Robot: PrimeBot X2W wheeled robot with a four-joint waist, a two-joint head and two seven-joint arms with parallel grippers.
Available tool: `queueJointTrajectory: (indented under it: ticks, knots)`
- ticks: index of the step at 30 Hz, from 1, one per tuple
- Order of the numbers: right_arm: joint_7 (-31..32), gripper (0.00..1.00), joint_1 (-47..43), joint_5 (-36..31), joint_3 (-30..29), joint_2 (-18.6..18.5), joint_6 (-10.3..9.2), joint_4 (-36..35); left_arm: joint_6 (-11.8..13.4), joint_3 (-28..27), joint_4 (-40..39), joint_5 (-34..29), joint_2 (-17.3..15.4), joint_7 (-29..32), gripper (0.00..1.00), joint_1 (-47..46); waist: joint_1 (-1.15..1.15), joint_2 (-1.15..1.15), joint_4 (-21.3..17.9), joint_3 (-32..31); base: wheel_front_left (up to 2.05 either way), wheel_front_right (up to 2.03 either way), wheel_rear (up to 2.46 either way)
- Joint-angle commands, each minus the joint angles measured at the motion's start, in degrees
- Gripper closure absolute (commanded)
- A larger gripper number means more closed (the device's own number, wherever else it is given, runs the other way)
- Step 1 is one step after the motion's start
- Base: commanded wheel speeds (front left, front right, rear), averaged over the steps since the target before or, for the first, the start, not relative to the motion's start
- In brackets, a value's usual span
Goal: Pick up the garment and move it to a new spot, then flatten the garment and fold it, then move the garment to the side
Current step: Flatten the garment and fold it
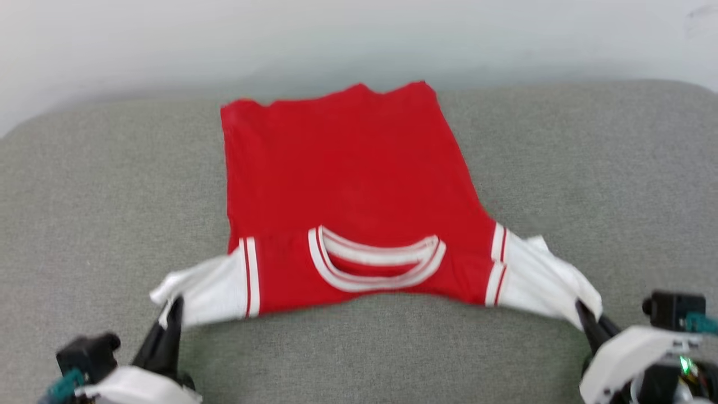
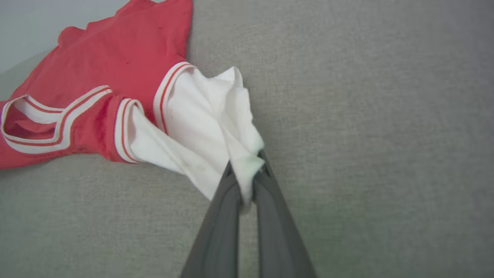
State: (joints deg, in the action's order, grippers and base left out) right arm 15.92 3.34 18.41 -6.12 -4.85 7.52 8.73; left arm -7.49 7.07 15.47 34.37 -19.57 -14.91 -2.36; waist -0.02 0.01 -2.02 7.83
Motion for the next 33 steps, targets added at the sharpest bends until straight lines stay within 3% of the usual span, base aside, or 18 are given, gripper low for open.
queueJointTrajectory:
  ticks: [1,7,13,15,17,18,19,20,27,33]
  knots:
    - [0.49,1.0,-2.71,-0.6,-0.65,0.33,-0.06,-1.55,0.01,-0.45,-0.24,-0.05,0.4,-0.39,1.0,1.93,0.02,-0.01,-0.1,-1.37,0.0,0.0,0.0]
    - [1.75,1.0,-12.45,-1.84,-3.12,1.55,-0.06,-6.23,0.15,-1.45,-0.29,-1.8,1.67,-0.39,1.0,8.73,0.02,-0.01,0.25,-2.97,0.0,0.0,0.0]
    - [0.32,1.0,-17.58,-2.16,-4.61,1.89,-0.07,-6.4,0.2,-2.6,-0.27,-4.12,3.37,-0.39,1.0,11.67,0.02,-0.01,0.77,-2.76,0.0,0.0,0.0]
    - [-0.59,0.81,-17.69,-1.55,-4.67,1.93,-0.07,-5.55,0.17,-2.8,-0.23,-5.08,3.86,-0.39,1.0,11.88,0.02,-0.01,0.85,-2.38,0.0,0.0,0.0]
    - [-1.37,0.7,-17.14,-1.41,-4.37,1.94,-0.07,-4.46,0.14,-2.77,-0.45,-6.29,4.15,-0.39,1.0,11.4,0.02,-0.01,1.03,-2.04,0.0,0.0,0.0]
    - [-2.02,0.59,-16.43,-1.09,-3.96,1.95,-0.07,-4.12,0.13,-2.84,-0.77,-6.91,4.32,-0.39,1.0,10.94,0.02,-0.01,1.18,-1.77,0.0,0.0,0.0]
    - [-2.69,0.34,-15.54,-0.72,-3.74,1.95,-0.07,-3.82,0.11,-2.8,-1.04,-7.81,4.36,-0.39,1.0,10.43,0.02,-0.01,1.36,-1.54,0.0,0.0,0.0]
    - [-3.22,0.0,-14.78,-0.42,-3.34,1.96,-0.06,-3.64,0.09,-2.78,-1.37,-8.35,4.67,-0.39,1.0,9.91,0.02,-0.01,1.59,-1.28,0.0,0.0,0.0]
    - [-9.07,0.0,-5.29,-1.63,-3.49,1.97,-0.05,-2.52,-0.01,-3.65,-4.57,-11.02,6.54,-0.39,1.0,7.25,0.02,-0.01,3.39,0.95,0.0,0.0,0.0]
    - [-8.83,0.0,9.04,-2.9,-5.61,1.05,-0.05,2.96,0.03,-2.81,-7.75,-11.85,6.9,-0.39,1.0,4.15,0.02,-0.01,6.09,4.32,0.0,0.0,0.0]
